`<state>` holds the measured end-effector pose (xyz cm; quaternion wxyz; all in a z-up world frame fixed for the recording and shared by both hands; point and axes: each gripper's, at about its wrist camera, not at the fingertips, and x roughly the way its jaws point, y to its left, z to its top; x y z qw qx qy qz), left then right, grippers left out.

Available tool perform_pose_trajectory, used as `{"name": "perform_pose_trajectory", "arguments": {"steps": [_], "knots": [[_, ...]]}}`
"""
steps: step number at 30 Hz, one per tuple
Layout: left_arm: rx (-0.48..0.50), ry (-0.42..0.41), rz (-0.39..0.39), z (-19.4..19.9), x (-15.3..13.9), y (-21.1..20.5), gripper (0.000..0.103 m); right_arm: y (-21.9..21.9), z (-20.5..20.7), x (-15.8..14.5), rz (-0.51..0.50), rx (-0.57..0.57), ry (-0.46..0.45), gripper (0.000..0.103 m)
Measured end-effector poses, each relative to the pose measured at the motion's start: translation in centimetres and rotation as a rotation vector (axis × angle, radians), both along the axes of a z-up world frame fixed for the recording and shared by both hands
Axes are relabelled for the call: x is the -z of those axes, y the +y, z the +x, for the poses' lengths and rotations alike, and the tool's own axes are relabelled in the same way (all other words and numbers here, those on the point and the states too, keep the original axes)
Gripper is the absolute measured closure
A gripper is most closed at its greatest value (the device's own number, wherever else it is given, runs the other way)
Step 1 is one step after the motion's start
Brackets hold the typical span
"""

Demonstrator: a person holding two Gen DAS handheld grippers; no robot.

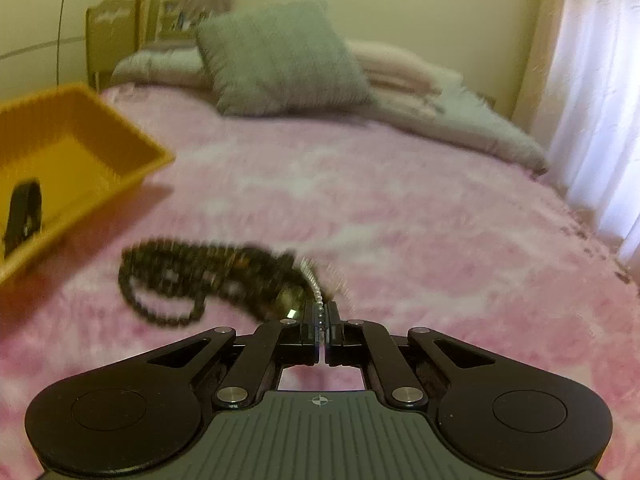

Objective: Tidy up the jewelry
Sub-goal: 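Grasp the pearl necklace strand in the pile with the right tool, then lift the pearl strand and carry it over the yellow tray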

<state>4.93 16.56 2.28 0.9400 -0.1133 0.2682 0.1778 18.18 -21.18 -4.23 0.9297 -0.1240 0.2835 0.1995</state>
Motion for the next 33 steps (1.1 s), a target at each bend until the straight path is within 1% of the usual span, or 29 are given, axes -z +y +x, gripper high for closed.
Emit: {"name": "perform_pose_trajectory", "arguments": {"steps": [5,14,24,30,33], "knots": [[-0.001,0.001,-0.001,0.0,0.0,0.0,0.097,-1.0,0.5,-3.2,0.065,0.028,-0.06,0.101],[0.0,0.0,0.001,0.0,0.0,0.0,0.097,-0.7,0.6,-8.0,0.126,0.001,-0.159,0.101],[0.0,0.0,0.0,0.0,-0.1,-0.1,0.097,1.3,0.6,-12.5,0.154,-0.083,-0.252,0.101],[0.0,0.0,0.0,0.0,-0.1,-0.1,0.097,3.1,0.6,-15.5,0.222,-0.157,-0.277,0.101],[0.003,-0.001,-0.001,0.1,-0.1,-0.1,0.097,4.3,0.6,-16.9,0.263,-0.204,-0.274,0.101]]}}
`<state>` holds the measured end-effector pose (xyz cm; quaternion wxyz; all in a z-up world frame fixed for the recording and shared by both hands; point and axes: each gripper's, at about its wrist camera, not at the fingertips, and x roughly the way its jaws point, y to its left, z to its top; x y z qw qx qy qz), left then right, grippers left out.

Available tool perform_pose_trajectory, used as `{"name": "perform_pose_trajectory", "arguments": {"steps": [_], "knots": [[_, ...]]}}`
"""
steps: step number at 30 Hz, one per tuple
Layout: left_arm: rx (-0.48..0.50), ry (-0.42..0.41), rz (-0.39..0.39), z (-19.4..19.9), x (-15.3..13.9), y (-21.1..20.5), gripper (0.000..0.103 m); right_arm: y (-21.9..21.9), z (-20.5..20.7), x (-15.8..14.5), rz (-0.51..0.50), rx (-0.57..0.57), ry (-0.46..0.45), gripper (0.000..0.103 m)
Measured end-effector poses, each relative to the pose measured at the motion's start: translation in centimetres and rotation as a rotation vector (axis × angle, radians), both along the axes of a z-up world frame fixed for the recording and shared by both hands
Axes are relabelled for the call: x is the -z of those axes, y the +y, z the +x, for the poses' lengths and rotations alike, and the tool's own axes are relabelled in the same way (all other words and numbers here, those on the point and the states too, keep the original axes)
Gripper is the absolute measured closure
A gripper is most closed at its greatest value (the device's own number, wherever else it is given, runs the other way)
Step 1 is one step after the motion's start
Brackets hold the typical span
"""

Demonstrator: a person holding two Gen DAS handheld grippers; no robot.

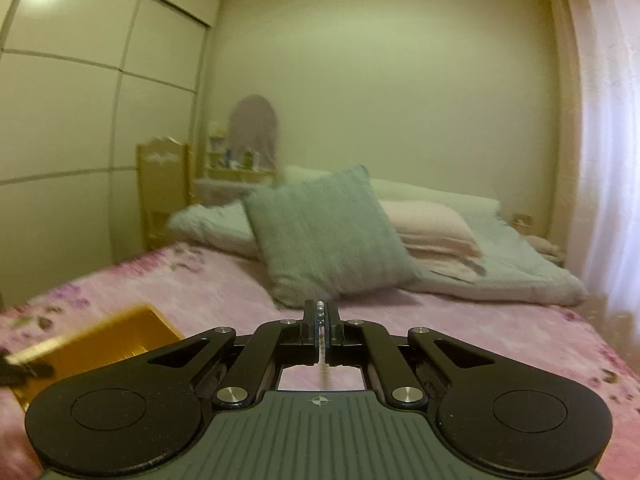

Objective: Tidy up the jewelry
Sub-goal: 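Lift the pearl strand and carry it over the yellow tray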

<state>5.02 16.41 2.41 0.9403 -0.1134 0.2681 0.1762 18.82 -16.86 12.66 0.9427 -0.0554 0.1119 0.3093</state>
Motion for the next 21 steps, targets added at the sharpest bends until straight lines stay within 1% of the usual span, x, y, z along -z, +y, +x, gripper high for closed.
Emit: {"name": "perform_pose_trajectory", "arguments": {"steps": [5,7,10,15,21], "knots": [[0.0,-0.001,0.0,0.0,0.0,0.0,0.097,2.6,-0.3,-1.8,0.049,-0.092,0.002,0.101],[0.0,-0.001,0.0,0.1,0.0,0.0,0.097,3.7,-0.4,-2.0,0.065,-0.131,0.013,0.101],[0.001,-0.001,0.001,0.1,-0.1,-0.1,0.097,5.8,-0.4,-1.8,0.063,-0.179,0.029,0.101],[0.0,-0.001,0.0,0.1,-0.1,-0.1,0.097,10.0,-0.5,0.2,0.02,-0.26,0.091,0.101],[0.0,-0.001,-0.004,0.2,-0.1,-0.4,0.097,14.1,-0.2,4.0,-0.049,-0.308,0.172,0.101]]}}
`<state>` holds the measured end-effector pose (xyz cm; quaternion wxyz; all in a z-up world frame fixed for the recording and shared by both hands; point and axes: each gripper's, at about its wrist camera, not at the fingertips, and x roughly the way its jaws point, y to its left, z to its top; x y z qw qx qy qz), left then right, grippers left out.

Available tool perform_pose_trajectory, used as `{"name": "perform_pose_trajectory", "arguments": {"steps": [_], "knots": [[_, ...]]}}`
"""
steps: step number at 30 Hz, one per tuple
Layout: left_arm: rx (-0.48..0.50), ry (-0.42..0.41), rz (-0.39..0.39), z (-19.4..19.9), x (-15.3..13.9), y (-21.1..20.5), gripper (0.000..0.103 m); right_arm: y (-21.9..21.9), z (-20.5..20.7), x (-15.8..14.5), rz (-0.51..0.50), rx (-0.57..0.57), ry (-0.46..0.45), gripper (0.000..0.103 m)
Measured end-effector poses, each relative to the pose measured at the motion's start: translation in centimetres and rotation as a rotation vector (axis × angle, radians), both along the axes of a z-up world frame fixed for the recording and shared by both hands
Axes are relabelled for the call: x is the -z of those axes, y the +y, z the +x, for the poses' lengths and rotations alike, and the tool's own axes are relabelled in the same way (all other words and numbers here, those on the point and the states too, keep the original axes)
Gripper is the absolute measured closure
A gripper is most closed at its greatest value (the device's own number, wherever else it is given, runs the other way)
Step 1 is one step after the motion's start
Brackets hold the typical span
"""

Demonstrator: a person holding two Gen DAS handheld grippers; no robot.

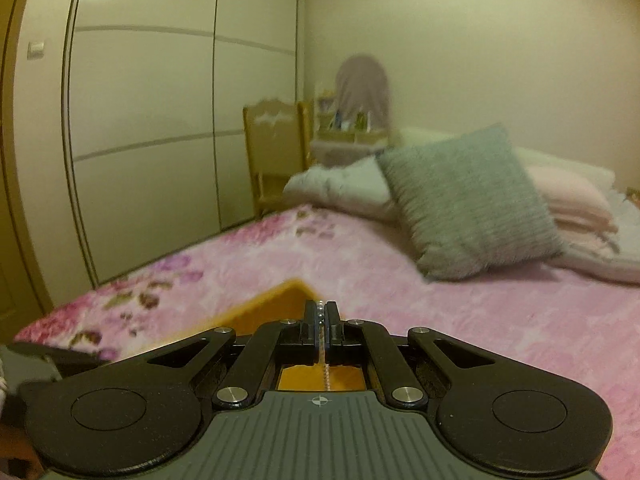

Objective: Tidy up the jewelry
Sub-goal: 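Lift the pearl strand and carry it over the yellow tray, then open the right tool over the tray and return to the pile, then grasp a dark brown bead strand with the right tool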

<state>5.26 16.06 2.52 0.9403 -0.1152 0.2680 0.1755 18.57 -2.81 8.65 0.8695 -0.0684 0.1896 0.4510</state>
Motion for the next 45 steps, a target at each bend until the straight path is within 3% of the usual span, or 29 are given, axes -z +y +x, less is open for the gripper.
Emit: {"name": "perform_pose_trajectory", "arguments": {"steps": [8,14,20,22,24,26,35,45], "knots": [[-0.001,0.0,-0.007,-0.1,0.3,0.3,0.097,1.1,0.1,4.4,-0.067,-0.037,0.119,0.1],[-0.002,-0.001,-0.009,-0.1,0.3,0.3,0.097,-0.2,0.3,4.3,-0.029,-0.048,0.14,0.099],[-0.002,-0.001,-0.01,-0.2,0.3,0.4,0.097,-4.6,1.2,3.0,0.039,0.099,0.118,0.093],[-0.001,-0.002,-0.011,-0.2,0.3,0.4,0.097,-7.0,1.4,3.0,0.066,0.177,0.12,0.087],[-0.002,-0.002,-0.011,-0.2,0.3,0.4,0.097,-9.5,1.5,3.4,0.083,0.252,0.118,0.069],[-0.003,-0.001,-0.012,-0.2,0.4,0.4,0.097,-12.0,1.3,4.0,0.083,0.334,0.109,0.062],[0.0,-0.001,-0.007,-0.3,0.4,0.6,0.097,-20.3,0.4,8.8,0.009,0.562,0.182,0.061],[-0.001,0.001,-0.004,-0.4,0.3,0.6,0.097,-21.5,-0.6,13.3,-0.102,0.592,0.229,0.061]]}}
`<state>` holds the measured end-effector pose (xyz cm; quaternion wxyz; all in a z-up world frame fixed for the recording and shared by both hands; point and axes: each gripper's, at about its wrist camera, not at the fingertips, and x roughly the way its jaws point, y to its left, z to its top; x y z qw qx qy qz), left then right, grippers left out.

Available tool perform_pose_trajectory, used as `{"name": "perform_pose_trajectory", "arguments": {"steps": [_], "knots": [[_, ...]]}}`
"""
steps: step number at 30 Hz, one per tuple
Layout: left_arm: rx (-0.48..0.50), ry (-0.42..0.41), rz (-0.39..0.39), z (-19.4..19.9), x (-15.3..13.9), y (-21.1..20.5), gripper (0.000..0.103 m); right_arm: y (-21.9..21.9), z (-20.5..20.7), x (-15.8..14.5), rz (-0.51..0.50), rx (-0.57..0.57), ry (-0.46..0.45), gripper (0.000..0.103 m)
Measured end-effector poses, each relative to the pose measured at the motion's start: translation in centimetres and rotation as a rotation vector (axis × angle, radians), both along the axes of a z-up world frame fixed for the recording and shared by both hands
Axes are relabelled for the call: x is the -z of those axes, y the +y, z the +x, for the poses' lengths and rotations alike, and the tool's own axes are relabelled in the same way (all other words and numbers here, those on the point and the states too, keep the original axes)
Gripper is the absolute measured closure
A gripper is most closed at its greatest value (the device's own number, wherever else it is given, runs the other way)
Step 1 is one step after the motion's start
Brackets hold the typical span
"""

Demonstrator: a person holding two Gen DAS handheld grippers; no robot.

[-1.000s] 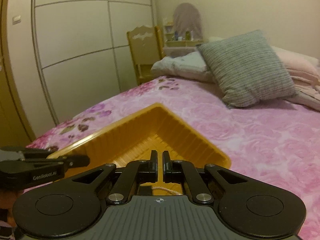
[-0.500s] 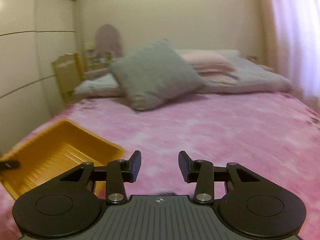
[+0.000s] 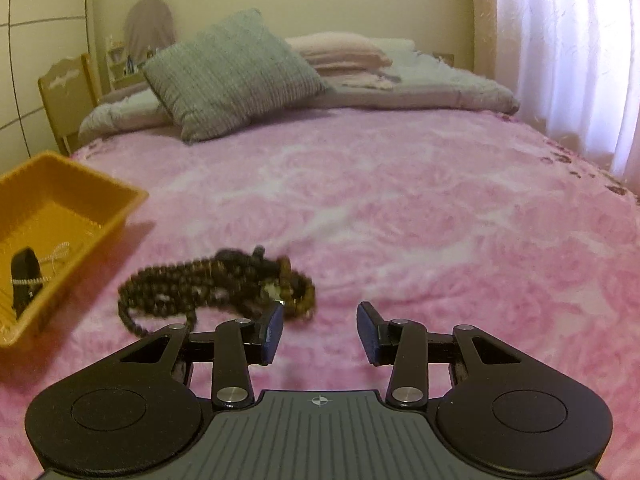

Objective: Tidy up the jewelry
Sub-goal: 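Grasp a dark brown bead strand with the right tool, then lift the bead strand and carry it over the yellow tray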

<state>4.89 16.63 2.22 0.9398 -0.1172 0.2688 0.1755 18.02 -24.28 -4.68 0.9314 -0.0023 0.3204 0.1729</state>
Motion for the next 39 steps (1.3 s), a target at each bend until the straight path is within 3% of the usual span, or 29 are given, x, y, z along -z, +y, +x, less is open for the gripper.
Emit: {"name": "perform_pose_trajectory", "arguments": {"steps": [4,10,18,39], "knots": [[0.0,0.001,0.001,0.0,0.0,0.0,0.097,0.8,0.4,0.4,-0.009,-0.024,-0.002,0.061],[0.0,0.001,0.001,0.0,0.0,0.0,0.097,2.9,1.6,1.1,-0.103,-0.1,-0.02,0.062],[0.001,0.0,0.003,0.0,0.0,0.1,0.097,3.6,2.8,1.6,-0.146,-0.115,-0.008,0.096],[0.001,0.001,0.003,0.0,-0.1,0.0,0.097,4.1,0.7,-7.2,-0.074,-0.132,-0.224,0.097]]}}
